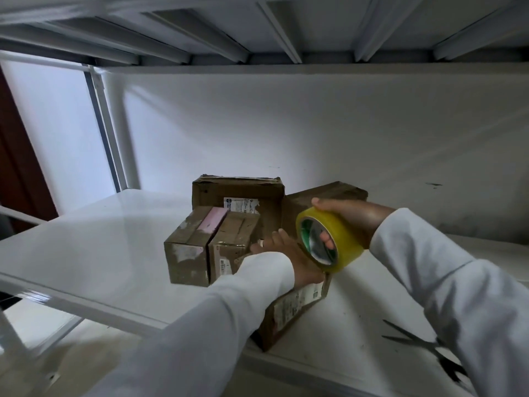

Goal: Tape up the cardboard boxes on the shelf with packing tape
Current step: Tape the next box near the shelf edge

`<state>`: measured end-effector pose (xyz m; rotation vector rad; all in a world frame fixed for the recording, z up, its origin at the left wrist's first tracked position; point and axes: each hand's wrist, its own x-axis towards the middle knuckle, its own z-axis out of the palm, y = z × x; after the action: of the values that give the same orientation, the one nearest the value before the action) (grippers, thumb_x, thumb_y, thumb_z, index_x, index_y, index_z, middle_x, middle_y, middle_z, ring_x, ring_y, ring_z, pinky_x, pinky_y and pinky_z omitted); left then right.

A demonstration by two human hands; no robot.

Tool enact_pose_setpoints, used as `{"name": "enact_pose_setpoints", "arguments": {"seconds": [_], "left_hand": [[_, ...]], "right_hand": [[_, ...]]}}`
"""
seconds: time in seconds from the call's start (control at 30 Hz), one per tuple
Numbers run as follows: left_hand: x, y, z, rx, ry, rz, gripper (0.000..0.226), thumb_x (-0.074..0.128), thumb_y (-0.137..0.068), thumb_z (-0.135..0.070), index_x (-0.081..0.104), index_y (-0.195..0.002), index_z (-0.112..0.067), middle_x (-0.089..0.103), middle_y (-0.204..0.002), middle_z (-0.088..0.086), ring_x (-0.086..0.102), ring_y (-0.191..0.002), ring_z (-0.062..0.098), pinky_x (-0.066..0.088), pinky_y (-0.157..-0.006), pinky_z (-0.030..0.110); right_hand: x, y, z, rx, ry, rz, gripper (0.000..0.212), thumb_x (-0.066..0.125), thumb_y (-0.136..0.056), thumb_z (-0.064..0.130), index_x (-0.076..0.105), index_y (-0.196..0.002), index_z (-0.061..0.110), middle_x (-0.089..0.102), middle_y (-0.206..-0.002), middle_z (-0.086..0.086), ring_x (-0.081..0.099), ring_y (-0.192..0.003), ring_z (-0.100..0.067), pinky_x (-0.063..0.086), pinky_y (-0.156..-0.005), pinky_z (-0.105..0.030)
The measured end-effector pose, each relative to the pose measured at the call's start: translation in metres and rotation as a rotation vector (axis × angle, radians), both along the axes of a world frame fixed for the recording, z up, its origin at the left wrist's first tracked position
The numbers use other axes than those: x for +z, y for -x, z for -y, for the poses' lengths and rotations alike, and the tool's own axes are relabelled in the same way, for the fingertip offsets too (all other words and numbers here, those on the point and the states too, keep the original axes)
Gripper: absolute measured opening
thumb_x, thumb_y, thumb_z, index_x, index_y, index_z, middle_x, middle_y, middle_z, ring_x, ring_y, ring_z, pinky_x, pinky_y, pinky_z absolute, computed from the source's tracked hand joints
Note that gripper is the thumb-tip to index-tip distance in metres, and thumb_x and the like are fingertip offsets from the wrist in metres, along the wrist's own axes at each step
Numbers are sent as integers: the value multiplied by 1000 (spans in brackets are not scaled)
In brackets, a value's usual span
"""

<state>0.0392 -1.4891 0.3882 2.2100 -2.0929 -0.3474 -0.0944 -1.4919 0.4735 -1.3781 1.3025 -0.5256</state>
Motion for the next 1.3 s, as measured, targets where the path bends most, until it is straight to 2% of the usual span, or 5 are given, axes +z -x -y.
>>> {"name": "enact_pose_setpoints", "arguments": {"seconds": [0.33,0.7,0.9,1.1,1.3], "left_hand": [[3,0,-4,-26,-48,-6,112,54,-76,-70,-25,-146,-32,-1,-159,15,5,-144,42,9,-111,63],[2,-8,4,-112,-89,36,98,54,-74,-71,-2,-149,-40,2,-160,2,9,-142,43,17,-111,62],[7,-7,4,-141,-105,91,98,59,-80,-58,-4,-151,-33,10,-157,7,17,-140,39,26,-111,54],[1,-5,2,-118,-51,92,101,60,-76,-60,-3,-151,-35,7,-158,6,13,-142,36,16,-113,54],[1,-3,2,-118,-56,112,100,60,-76,-60,-1,-151,-35,6,-158,7,14,-142,36,18,-113,53]], "right_hand": [[-10,33,-3,-19,-71,-269,45,55,-89,47,64,-79,4,64,-54,-10,61,-51,-21,53,-56,-26],[-42,40,-3,-40,-174,-162,40,51,-93,40,63,-83,3,62,-53,-11,58,-42,-20,51,-46,-23],[-64,45,-12,-112,-121,-95,35,52,-92,43,61,-83,10,64,-67,-12,60,-61,-25,48,-54,-27],[-107,43,-16,-173,-2,-94,45,46,-88,57,61,-98,16,66,-97,-13,63,-97,-31,46,-99,-43],[-117,39,-9,-159,-14,-228,51,41,-89,60,58,-107,15,63,-107,-12,59,-97,-28,43,-88,-33]]}}
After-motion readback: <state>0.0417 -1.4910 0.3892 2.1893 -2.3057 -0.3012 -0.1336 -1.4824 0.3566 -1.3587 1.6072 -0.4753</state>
